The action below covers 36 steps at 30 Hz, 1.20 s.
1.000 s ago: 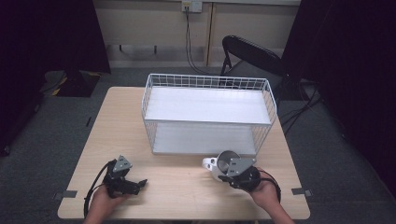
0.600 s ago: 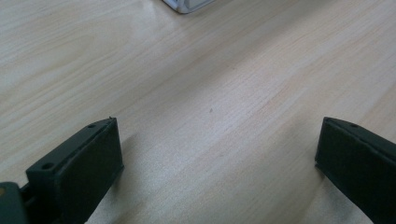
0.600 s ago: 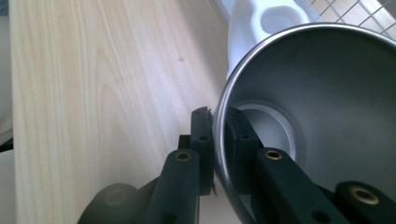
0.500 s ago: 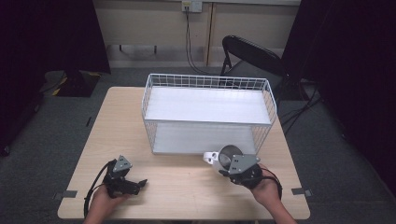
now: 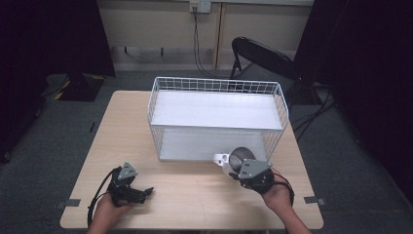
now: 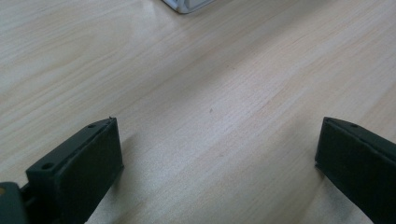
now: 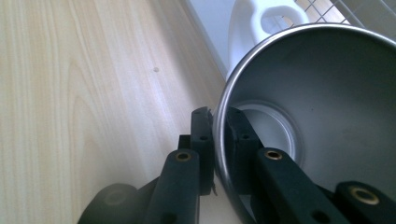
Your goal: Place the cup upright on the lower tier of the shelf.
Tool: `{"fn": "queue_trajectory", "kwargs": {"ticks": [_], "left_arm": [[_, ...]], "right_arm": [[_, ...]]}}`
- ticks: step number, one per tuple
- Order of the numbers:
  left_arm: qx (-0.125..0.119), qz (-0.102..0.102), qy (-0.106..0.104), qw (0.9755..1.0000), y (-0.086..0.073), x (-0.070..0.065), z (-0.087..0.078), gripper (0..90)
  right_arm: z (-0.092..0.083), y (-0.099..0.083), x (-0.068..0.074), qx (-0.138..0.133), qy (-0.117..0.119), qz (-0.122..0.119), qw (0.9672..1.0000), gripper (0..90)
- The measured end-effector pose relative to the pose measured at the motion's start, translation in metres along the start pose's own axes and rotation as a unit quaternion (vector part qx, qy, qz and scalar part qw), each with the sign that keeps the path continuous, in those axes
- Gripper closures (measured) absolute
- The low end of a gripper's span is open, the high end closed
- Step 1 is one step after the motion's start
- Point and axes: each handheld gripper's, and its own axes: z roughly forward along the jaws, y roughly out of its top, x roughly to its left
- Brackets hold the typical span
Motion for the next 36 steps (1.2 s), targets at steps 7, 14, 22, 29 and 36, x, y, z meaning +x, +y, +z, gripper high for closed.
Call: {"fn": "queue_trajectory", "kwargs": {"ticks": [7,14,22,29,36], "left_arm": [[0.0,0.0,0.0,1.0,0.0,0.0,0.0,0.0],[0.0,0.0,0.0,1.0,0.0,0.0,0.0,0.0],[0.0,0.0,0.0,1.0,0.0,0.0,0.0,0.0],[0.0,0.001,0.0,1.0,0.0,0.0,0.0,0.0],[0.0,0.001,0.0,1.0,0.0,0.0,0.0,0.0]], "right_arm": [[0.001,0.001,-0.004,0.0,-0.015,0.001,0.9999,83.2],[0.004,0.001,-0.008,0.002,-0.023,0.002,0.9997,83.2],[0.007,0.002,-0.015,0.001,-0.031,0.007,0.9995,83.3],[0.009,0.001,-0.023,0.004,-0.039,0.009,0.9992,83.3],[0.011,0.0,-0.029,0.006,-0.047,0.014,0.9988,83.2]]}}
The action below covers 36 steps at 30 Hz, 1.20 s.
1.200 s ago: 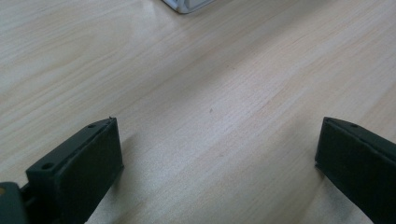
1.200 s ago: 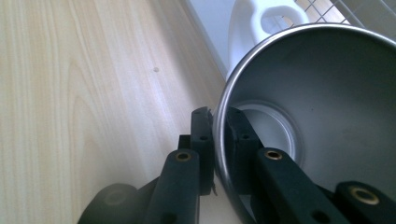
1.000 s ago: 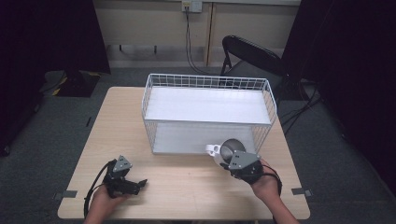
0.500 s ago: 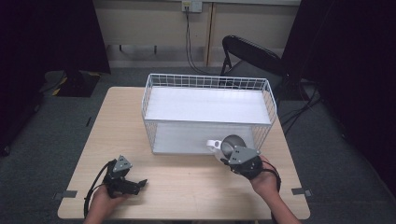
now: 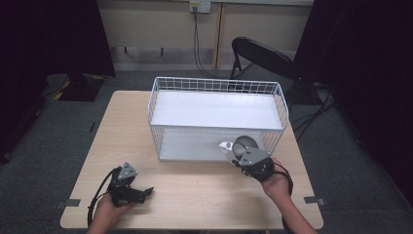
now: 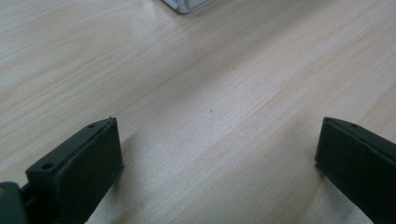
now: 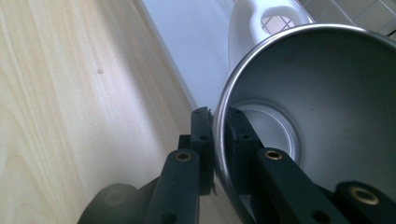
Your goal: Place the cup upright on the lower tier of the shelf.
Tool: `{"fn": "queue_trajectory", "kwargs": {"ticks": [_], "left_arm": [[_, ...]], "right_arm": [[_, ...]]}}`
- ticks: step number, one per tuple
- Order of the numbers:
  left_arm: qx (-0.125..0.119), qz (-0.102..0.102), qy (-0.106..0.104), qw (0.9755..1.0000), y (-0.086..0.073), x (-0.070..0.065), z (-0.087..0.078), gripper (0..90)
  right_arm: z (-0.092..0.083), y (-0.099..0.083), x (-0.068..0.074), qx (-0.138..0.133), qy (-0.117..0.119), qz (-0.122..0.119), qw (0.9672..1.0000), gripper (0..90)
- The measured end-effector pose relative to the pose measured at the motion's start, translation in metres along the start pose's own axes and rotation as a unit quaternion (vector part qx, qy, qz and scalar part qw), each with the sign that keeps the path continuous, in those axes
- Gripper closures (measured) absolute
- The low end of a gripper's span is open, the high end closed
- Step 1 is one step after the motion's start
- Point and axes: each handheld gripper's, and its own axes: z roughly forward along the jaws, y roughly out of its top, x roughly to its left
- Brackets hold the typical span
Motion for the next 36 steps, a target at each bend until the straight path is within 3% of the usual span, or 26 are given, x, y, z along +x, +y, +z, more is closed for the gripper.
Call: {"fn": "queue_trajectory", "kwargs": {"ticks": [36], "left_arm": [[0.0,0.0,0.0,1.0,0.0,0.0,0.0,0.0]], "right_arm": [[0.016,-0.001,-0.014,0.012,-0.015,-0.002,0.9998,83.3]]}}
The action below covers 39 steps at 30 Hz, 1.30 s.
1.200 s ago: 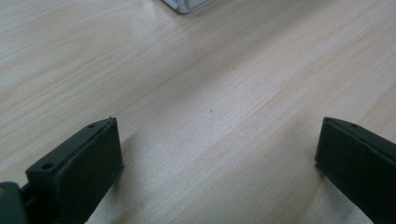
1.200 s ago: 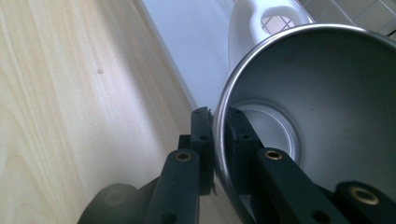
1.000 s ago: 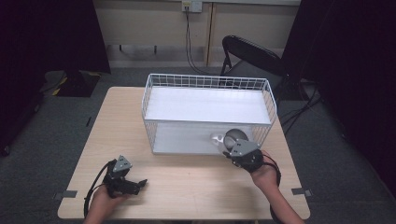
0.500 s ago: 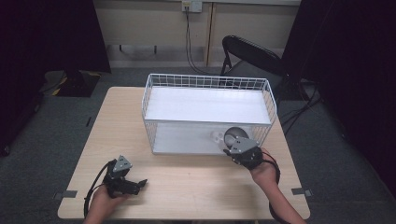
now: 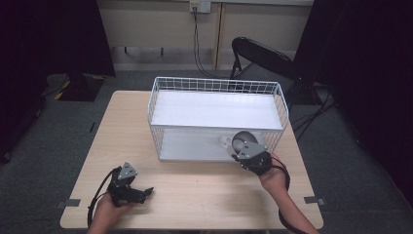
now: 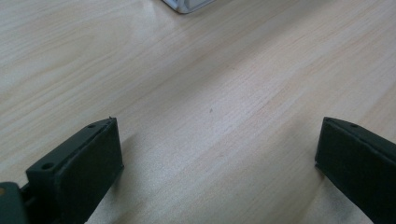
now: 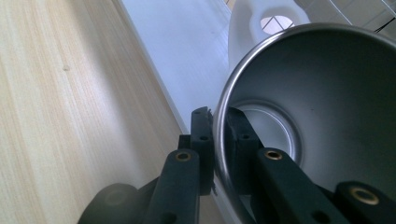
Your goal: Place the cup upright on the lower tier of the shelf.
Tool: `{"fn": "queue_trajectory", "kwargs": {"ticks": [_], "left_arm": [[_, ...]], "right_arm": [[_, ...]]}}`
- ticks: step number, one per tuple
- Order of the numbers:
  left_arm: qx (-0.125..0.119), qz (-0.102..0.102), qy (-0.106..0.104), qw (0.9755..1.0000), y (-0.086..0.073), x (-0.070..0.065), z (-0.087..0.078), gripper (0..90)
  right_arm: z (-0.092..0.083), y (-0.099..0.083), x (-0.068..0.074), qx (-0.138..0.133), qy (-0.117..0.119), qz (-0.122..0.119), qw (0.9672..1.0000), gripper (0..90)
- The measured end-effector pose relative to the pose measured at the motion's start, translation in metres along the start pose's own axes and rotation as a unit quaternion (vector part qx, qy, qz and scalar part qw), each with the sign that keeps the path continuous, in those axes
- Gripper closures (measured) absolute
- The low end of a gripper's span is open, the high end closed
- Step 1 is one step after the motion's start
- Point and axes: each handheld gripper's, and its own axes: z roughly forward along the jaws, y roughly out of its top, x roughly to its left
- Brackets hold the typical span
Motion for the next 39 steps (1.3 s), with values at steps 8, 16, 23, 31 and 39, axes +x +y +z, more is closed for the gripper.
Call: {"fn": "queue_trajectory", "kwargs": {"ticks": [8,16,23,31,39], "left_arm": [[0.0,0.0,0.0,1.0,0.0,0.0,0.0,0.0],[0.0,0.0,0.0,1.0,0.0,0.0,0.0,0.0],[0.0,0.0,0.0,1.0,0.0,0.0,0.0,0.0],[0.001,0.0,0.0,1.0,0.0,0.0,0.0,0.0],[0.001,0.0,0.0,1.0,0.0,0.0,0.0,0.0]], "right_arm": [[0.004,-0.002,-0.002,0.004,-0.001,-0.001,1.0,83.2],[0.007,-0.003,-0.004,0.008,-0.002,-0.002,1.0,83.2],[0.009,-0.005,-0.004,0.01,-0.006,-0.005,0.9999,83.2],[0.013,-0.005,-0.005,0.01,-0.007,-0.007,0.9999,83.2],[0.017,-0.003,-0.004,0.012,-0.004,-0.007,0.9999,83.2]]}}
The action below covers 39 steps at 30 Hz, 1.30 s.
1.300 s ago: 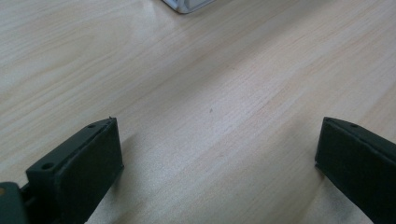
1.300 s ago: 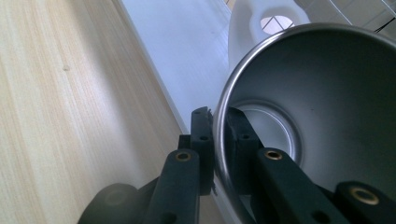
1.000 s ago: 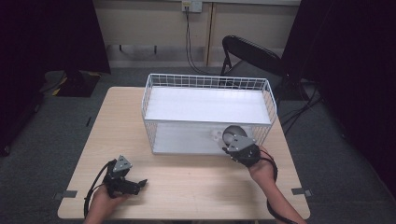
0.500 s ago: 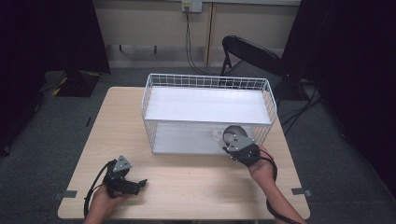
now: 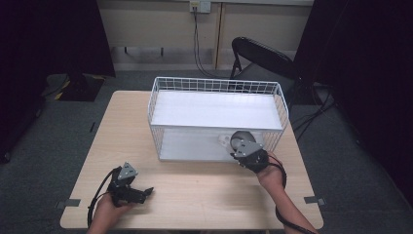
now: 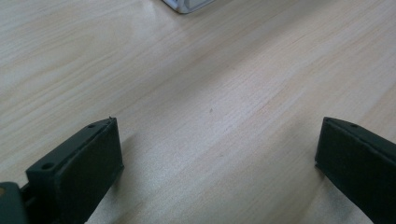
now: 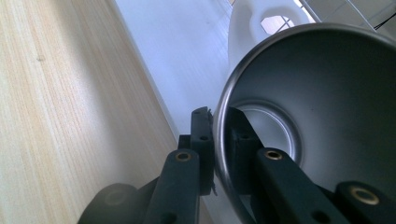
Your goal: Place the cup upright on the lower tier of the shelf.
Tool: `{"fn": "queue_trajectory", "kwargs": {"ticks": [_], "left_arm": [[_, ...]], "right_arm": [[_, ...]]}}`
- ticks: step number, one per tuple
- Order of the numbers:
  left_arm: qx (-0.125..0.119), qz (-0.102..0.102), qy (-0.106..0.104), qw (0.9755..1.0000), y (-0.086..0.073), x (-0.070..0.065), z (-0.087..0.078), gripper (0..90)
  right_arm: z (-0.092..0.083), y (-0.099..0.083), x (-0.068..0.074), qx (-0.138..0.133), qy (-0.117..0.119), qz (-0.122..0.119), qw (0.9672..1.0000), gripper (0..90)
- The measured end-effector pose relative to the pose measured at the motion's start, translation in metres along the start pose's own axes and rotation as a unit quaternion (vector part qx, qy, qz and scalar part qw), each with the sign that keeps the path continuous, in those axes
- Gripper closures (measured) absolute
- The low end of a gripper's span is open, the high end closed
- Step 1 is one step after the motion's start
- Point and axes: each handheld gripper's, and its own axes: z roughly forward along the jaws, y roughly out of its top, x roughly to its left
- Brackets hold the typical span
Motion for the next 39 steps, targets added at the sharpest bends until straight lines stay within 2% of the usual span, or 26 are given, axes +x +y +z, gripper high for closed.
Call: {"fn": "queue_trajectory", "kwargs": {"ticks": [16,39], "left_arm": [[-0.001,0.0,0.0,1.0,-0.0001,-0.0001,0.0001,0.0],[-0.001,0.0,0.0,1.0,-0.0001,0.0,0.0001,0.0]], "right_arm": [[0.0021,-0.0023,-0.0008,-0.001,-0.004,0.001,1.0,83.1],[0.008,0.0009,-0.0023,0.0,-0.009,-0.012,0.9999,83.0]]}}
